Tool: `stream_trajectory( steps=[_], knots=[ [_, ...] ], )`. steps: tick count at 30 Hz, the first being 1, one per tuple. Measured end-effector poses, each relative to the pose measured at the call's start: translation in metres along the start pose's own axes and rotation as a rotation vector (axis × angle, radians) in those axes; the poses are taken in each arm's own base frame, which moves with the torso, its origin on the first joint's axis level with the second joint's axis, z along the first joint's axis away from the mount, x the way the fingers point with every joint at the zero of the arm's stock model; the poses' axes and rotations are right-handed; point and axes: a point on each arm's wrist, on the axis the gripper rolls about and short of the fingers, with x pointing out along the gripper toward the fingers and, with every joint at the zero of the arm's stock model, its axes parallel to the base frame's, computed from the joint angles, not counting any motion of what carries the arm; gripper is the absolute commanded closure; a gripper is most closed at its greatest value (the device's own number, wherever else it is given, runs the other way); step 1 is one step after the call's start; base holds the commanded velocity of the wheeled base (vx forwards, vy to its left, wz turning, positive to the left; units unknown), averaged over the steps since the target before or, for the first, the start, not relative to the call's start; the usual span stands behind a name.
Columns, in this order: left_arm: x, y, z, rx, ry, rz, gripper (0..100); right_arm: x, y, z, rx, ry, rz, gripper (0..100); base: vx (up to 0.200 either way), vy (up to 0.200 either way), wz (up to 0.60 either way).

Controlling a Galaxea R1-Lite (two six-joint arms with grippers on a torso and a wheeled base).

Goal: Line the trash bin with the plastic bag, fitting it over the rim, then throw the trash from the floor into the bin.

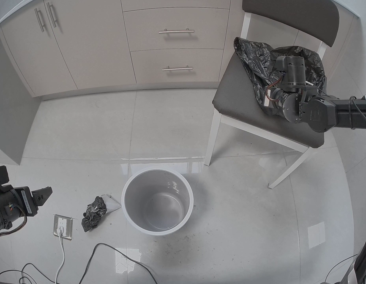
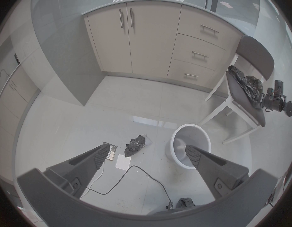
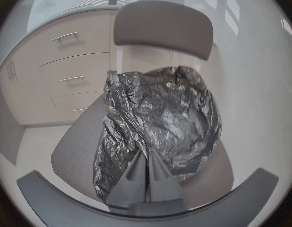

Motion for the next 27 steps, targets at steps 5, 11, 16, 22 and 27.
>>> stream_trajectory(
  steps=[5,11,16,22,27],
  knots=[
    [0.001,-0.001,0.000,-0.004,-0.020,-0.034,0,0.007,-0.016,-0.005,0.150,0.145,0.118,100,0.000,0.000,0.00],
    [0.001,-0.004,0.004,-0.010,-0.045,-0.130,0,0.006,-0.036,0.001,0.363,0.371,0.335,100,0.000,0.000,0.00],
    [0.000,-0.010,0.016,-0.027,-0.081,-0.312,0,0.001,-0.054,0.013,0.509,0.508,0.476,100,0.000,0.000,0.00],
    [0.004,-0.018,0.032,-0.102,-0.062,-0.476,0,-0.011,-0.073,0.025,0.599,0.657,0.721,100,0.000,0.000,0.00],
    [0.022,-0.024,0.043,-0.155,0.010,-0.572,0,-0.026,-0.090,0.023,0.608,0.771,0.901,100,0.000,0.000,0.00]
  ],
)
